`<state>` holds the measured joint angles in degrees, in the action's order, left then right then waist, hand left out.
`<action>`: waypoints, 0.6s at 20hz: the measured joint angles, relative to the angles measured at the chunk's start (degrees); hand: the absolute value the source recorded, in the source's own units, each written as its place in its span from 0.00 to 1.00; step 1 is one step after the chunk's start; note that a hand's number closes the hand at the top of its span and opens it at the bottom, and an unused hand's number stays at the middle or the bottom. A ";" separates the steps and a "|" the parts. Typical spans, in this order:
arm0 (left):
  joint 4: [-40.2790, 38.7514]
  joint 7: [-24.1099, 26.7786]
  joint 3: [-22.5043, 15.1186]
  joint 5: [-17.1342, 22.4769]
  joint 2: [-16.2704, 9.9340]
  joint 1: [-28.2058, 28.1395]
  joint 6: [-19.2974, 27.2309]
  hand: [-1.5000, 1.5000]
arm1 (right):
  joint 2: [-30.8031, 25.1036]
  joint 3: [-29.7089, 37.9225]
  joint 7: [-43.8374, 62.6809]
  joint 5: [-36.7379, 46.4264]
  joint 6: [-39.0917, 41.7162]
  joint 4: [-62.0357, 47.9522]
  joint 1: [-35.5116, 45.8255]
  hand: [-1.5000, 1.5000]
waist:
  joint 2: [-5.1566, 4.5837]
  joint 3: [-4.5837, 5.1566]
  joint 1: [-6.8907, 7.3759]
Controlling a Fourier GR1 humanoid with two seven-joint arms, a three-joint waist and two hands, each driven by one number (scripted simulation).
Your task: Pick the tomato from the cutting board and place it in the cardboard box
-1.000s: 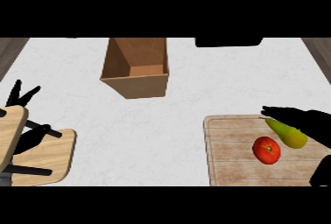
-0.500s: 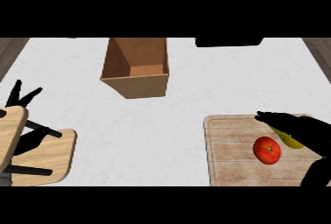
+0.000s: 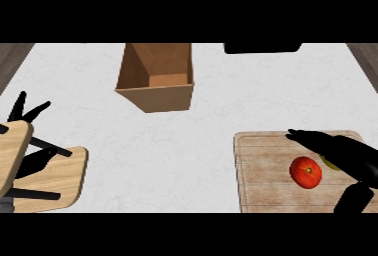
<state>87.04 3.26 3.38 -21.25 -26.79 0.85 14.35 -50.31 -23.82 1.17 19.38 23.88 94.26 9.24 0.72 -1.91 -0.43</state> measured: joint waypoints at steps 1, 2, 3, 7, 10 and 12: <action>0.04 0.16 0.10 -0.31 0.03 -0.02 -0.21 0.50 | 0.22 -0.06 -0.01 0.08 -0.07 -0.16 0.00 0.00 | -0.03 0.02 0.03; 0.03 0.39 0.23 -0.61 0.12 -0.03 -0.44 0.50 | 0.40 -0.13 -0.03 0.29 -0.32 -0.24 -0.17 0.00 | -0.02 0.02 0.06; 0.06 0.63 0.37 -0.87 0.20 -0.01 -0.68 0.50 | 0.69 -0.19 0.02 0.48 -0.48 -0.49 -0.04 0.00 | -0.07 0.02 0.11; 0.24 1.06 1.00 -1.74 0.66 -0.19 -1.41 0.50 | 1.38 -0.79 0.07 1.29 -1.02 -0.81 -0.56 0.00 | -0.03 0.04 0.08; 0.45 1.13 1.39 -1.87 1.19 -0.20 -2.13 0.50 | 1.80 -1.59 -0.12 2.55 -1.61 -1.31 -0.92 0.00 | -0.05 0.02 0.18; 0.74 0.84 1.60 -1.78 1.66 -0.14 -2.71 0.50 | 1.96 -2.15 -0.08 3.37 -1.74 -1.69 -1.03 0.00 | -0.06 0.06 0.31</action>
<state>87.78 4.10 4.98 -23.04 -25.13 0.72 11.64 -48.35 -25.97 1.09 22.74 22.14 92.57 8.21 0.65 -1.85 -0.12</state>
